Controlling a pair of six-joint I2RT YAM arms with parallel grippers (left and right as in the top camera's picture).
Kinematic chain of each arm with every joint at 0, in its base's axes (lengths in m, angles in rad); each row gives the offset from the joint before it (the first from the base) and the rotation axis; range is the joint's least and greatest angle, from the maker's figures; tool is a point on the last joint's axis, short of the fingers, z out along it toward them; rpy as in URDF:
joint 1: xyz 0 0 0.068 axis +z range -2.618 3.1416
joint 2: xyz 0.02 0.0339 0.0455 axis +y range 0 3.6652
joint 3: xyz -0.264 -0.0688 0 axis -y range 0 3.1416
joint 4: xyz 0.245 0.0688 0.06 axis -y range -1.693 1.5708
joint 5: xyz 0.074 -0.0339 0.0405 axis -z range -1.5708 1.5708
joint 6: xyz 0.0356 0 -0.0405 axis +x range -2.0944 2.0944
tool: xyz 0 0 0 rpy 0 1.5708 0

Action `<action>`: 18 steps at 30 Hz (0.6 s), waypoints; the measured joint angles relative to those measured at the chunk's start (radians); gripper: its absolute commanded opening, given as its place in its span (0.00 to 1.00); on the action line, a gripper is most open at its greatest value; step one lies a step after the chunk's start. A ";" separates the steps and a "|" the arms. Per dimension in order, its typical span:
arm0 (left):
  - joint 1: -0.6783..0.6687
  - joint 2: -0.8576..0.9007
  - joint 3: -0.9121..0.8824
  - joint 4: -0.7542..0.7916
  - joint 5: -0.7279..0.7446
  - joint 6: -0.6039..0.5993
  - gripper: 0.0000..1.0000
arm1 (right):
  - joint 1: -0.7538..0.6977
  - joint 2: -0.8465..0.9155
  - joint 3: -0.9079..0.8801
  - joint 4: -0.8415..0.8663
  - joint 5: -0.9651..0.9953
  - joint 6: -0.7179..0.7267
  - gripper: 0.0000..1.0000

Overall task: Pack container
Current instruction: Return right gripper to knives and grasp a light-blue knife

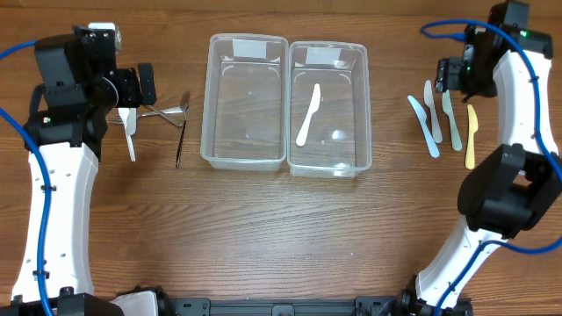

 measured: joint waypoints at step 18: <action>0.000 0.000 0.000 0.000 0.000 0.000 1.00 | 0.018 0.027 -0.309 0.172 -0.080 -0.019 0.66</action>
